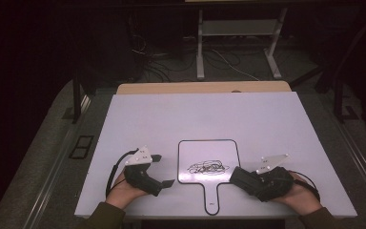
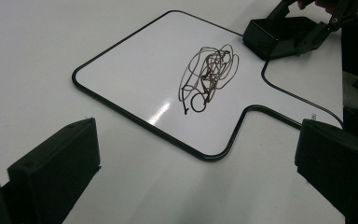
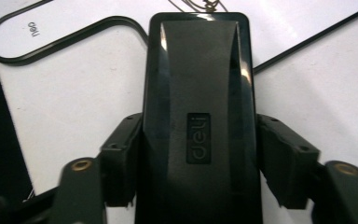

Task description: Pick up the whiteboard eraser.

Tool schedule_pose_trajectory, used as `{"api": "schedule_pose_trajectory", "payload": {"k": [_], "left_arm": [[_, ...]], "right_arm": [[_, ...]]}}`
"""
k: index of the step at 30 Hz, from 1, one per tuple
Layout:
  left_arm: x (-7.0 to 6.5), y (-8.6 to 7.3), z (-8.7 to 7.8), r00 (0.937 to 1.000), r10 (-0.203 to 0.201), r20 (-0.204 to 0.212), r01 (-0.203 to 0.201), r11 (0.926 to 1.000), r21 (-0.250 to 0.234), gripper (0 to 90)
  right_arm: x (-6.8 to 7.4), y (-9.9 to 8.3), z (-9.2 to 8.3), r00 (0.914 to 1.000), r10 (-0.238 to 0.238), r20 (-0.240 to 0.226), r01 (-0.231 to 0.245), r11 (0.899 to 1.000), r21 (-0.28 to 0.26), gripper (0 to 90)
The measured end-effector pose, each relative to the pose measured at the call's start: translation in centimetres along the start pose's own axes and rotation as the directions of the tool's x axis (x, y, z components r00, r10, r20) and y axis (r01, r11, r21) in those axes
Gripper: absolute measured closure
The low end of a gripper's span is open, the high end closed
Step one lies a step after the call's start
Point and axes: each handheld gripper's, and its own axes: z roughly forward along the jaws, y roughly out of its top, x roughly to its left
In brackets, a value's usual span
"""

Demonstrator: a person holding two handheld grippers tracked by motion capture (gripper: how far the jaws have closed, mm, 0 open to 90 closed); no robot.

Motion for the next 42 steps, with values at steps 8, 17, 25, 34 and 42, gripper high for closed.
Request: {"api": "schedule_pose_trajectory", "payload": {"k": [8,17,25,34,42], "left_arm": [[0.0,0.0,0.0,1.0000,-0.001,0.002,0.001,1.0000,-0.002,0.0],[-0.1,-0.1,0.1,1.0000,0.002,0.008,-0.002,1.0000,0.003,0.0],[-0.2,-0.1,0.1,0.9999,0.005,0.011,-0.005,1.0000,0.004,0.0],[-0.2,-0.3,0.2,0.9998,-0.001,0.021,0.002,1.0000,-0.005,0.0],[0.0,-0.3,0.0,0.9999,-0.001,0.016,0.001,1.0000,-0.004,0.0]], "right_arm": [[0.2,0.1,0.0,0.9999,-0.010,0.002,0.010,1.000,0.005,37.8],[-0.1,0.4,-0.1,1.0000,-0.010,0.001,0.010,1.000,0.018,38.4],[-0.8,0.6,-0.5,0.9996,0.019,-0.020,-0.019,1.000,0.009,38.5],[-1.4,1.1,-1.0,0.9991,0.038,-0.019,-0.039,0.999,-0.026,38.6],[-2.0,1.8,-1.2,0.9981,0.054,-0.029,-0.056,0.998,-0.043,38.5]]}}
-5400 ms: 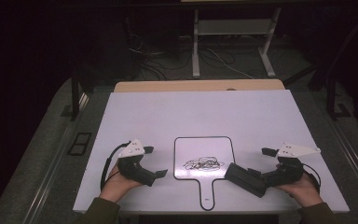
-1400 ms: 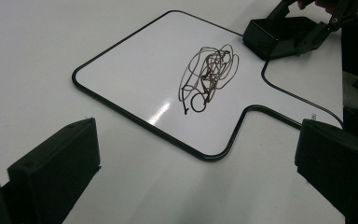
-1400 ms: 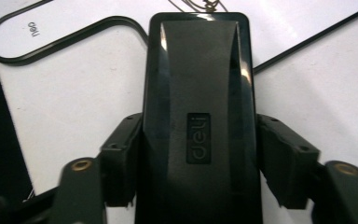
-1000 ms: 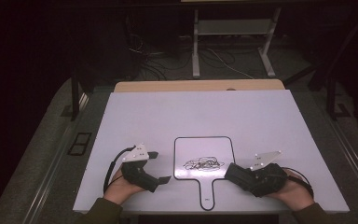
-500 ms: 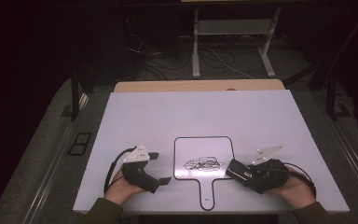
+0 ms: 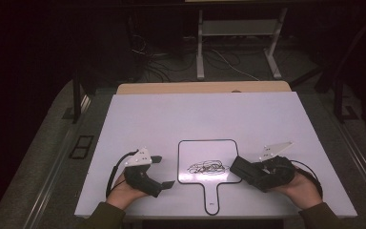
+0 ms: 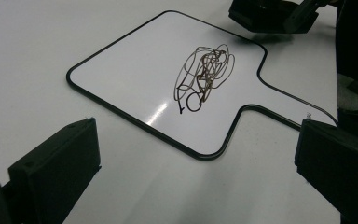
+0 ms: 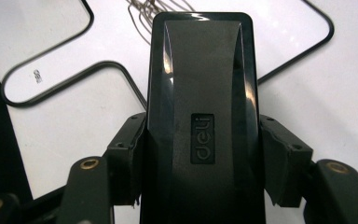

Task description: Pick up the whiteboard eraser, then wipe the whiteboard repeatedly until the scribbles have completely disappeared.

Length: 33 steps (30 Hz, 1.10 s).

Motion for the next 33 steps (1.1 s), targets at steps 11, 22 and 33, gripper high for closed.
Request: {"api": "schedule_pose_trajectory", "payload": {"k": [11,22,33], "left_arm": [[-0.1,0.0,-0.2,0.9997,0.004,-0.023,-0.004,1.0000,-0.003,0.0],[-0.2,0.0,0.0,1.0000,-0.002,-0.007,0.002,0.9999,-0.010,0.0],[-0.2,0.1,0.0,0.9998,0.003,-0.021,-0.003,0.9999,-0.011,0.0]], "right_arm": [[-0.4,1.3,-0.3,0.9994,0.014,-0.032,-0.015,0.999,-0.031,38.5],[-1.1,3.0,0.2,0.9987,0.020,-0.046,-0.022,0.999,-0.050,38.5],[-1.7,5.4,2.1,0.9994,-0.002,-0.034,0.001,1.000,-0.026,38.6]]}}
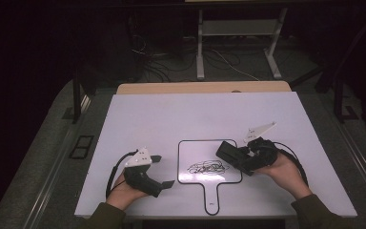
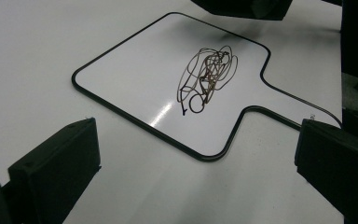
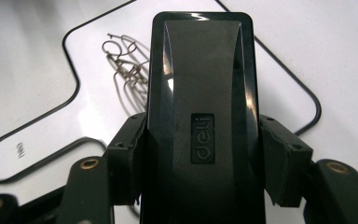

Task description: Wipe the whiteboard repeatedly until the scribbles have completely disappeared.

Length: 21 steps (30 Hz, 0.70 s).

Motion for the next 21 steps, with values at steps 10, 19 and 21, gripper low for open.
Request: {"api": "schedule_pose_trajectory", "payload": {"k": [10,19,21], "left_arm": [[0.0,0.0,0.1,1.0000,-0.004,0.006,0.004,1.0000,-0.001,0.0],[0.1,0.0,0.1,1.0000,-0.002,0.006,0.002,1.0000,0.002,0.0],[0.1,-0.1,0.1,1.0000,-0.004,0.007,0.004,1.0000,-0.003,0.0]], "right_arm": [[-0.9,1.5,2.0,1.0000,-0.001,-0.006,0.002,1.000,0.024,38.5],[-0.7,3.5,4.0,0.9997,-0.023,-0.011,0.023,0.999,0.046,38.5],[-0.7,3.7,4.4,0.9994,-0.032,-0.015,0.033,0.998,0.055,38.5]]}}
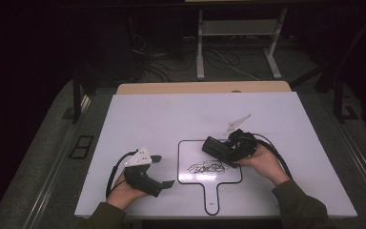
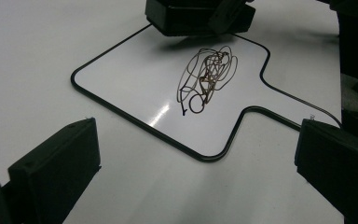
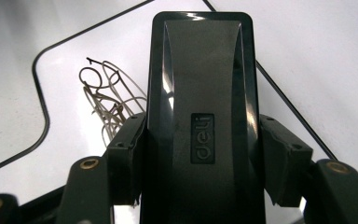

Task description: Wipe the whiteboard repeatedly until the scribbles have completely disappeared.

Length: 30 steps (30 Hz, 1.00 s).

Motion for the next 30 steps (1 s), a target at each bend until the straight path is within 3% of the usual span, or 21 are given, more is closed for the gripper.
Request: {"api": "schedule_pose_trajectory", "payload": {"k": [14,24,30], "left_arm": [[0.1,0.0,0.0,1.0000,0.002,0.003,-0.002,1.0000,0.002,0.0],[0.1,0.0,0.0,1.0000,0.001,0.004,-0.001,1.0000,0.002,0.0],[0.0,0.0,0.1,1.0000,-0.002,0.004,0.001,1.0000,0.004,0.0]], "right_arm": [[0.0,0.1,1.6,0.9991,-0.039,0.016,0.038,0.998,0.048,38.5],[0.0,0.0,2.0,0.9954,-0.072,0.063,0.067,0.995,0.079,38.5],[0.1,0.0,2.1,0.9969,-0.058,0.053,0.054,0.996,0.075,38.5]]}}
